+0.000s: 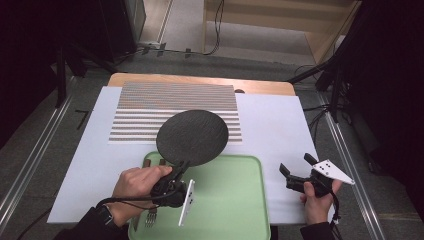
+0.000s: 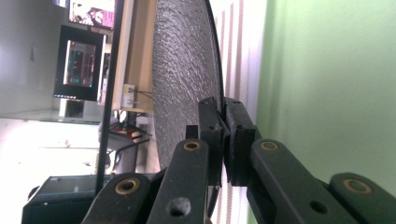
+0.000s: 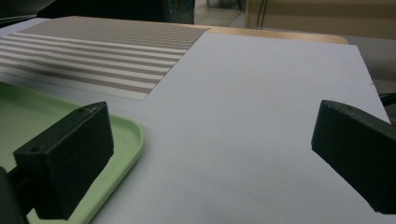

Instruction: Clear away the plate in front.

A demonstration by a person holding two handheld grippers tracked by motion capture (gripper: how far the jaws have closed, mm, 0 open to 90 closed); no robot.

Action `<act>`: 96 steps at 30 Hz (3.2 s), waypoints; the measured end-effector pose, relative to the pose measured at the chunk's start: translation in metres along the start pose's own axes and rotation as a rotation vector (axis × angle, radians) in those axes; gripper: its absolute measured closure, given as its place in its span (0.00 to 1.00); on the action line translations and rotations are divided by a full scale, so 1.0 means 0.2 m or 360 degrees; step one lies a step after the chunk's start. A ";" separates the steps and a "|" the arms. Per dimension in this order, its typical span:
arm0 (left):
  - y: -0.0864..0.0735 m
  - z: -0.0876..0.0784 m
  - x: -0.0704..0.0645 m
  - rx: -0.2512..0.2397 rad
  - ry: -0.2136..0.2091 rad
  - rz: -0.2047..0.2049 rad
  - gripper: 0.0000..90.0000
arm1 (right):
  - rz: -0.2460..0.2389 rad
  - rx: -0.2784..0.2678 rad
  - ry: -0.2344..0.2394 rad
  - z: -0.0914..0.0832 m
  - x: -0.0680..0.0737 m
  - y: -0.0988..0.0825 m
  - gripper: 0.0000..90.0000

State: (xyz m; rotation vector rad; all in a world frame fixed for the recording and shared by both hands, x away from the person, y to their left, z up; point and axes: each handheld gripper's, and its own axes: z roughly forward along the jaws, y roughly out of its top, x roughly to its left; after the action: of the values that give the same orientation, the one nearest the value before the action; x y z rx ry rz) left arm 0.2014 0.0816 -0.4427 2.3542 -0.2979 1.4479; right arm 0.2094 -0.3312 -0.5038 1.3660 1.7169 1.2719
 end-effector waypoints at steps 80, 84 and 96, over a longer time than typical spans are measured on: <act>0.15 -0.29 -0.52 -0.0356 -0.0489 -0.0265 0.66 | 0.0006 0.0042 -0.0016 0.03 -0.01 -0.01 0.00; 0.14 -0.31 -0.46 -0.0452 -0.0504 -0.0443 0.54 | 0.0003 0.0042 -0.0016 0.03 -0.01 -0.01 0.00; 0.01 -0.27 -0.34 -0.0492 -0.0531 -0.0879 0.29 | 0.0009 0.0046 -0.0015 0.03 0.00 -0.01 0.00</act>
State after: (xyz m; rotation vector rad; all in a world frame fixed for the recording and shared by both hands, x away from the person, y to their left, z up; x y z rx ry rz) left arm 0.1256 0.1003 -0.4813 2.1729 0.0491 0.7015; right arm 0.2143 -0.3301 -0.5083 1.3923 1.7327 1.2461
